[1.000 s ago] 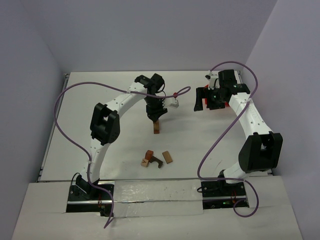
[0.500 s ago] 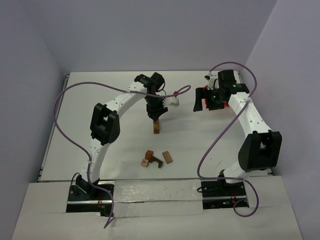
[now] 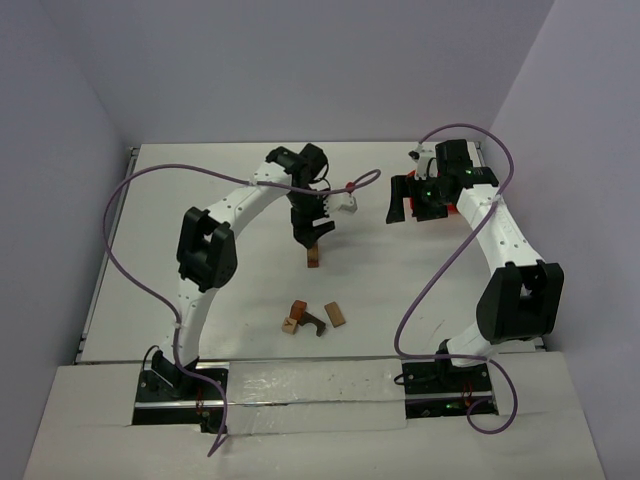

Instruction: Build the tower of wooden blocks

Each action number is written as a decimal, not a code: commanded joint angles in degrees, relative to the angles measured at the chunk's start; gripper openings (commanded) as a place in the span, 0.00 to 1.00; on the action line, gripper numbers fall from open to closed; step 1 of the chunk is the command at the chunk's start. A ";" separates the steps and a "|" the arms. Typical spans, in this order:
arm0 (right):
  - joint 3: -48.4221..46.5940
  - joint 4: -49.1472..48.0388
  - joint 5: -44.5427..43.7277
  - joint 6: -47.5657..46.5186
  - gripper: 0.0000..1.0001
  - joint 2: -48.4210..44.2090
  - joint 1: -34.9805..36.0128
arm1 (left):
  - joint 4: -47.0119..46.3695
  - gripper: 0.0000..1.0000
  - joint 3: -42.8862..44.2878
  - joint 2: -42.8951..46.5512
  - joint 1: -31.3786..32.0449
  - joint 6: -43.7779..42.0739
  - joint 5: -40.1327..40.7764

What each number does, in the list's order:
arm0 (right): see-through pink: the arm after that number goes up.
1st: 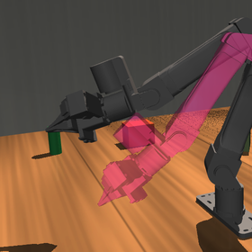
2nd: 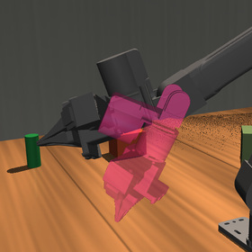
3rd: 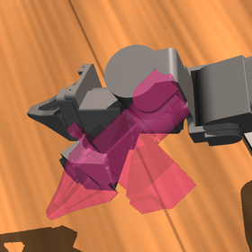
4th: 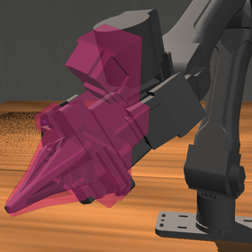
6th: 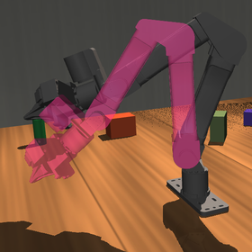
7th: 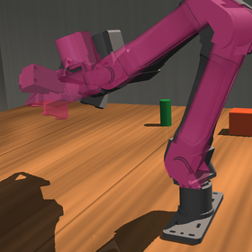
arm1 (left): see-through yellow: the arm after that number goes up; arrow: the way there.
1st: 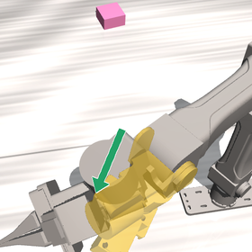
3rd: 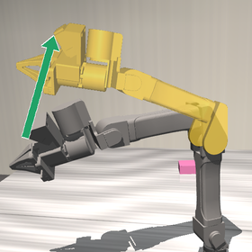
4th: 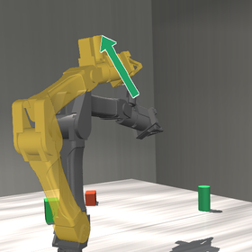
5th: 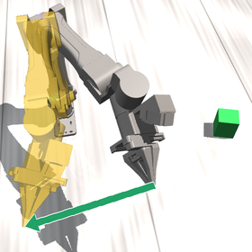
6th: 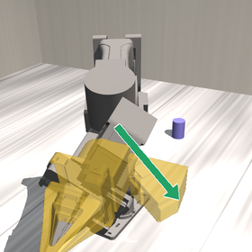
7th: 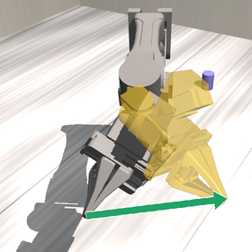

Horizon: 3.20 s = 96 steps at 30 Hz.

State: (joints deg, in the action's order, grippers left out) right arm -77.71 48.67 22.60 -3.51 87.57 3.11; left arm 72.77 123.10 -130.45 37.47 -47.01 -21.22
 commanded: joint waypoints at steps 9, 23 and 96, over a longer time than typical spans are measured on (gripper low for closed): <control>1.78 -1.80 -0.17 -5.82 1.00 -8.37 10.10 | -14.32 0.99 -17.65 36.04 -4.22 12.28 -4.88; 5.06 -6.85 -10.24 -15.58 0.79 -8.90 44.30 | -38.60 0.99 -48.17 53.31 -43.05 43.26 -35.17; -5.52 -6.03 -31.32 16.33 0.00 7.92 62.64 | -51.74 0.99 -57.88 70.77 -49.16 57.03 -8.70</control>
State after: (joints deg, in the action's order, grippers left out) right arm -82.60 44.14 6.15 1.89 107.34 66.11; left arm 24.11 64.42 -61.05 -11.62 9.03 -32.72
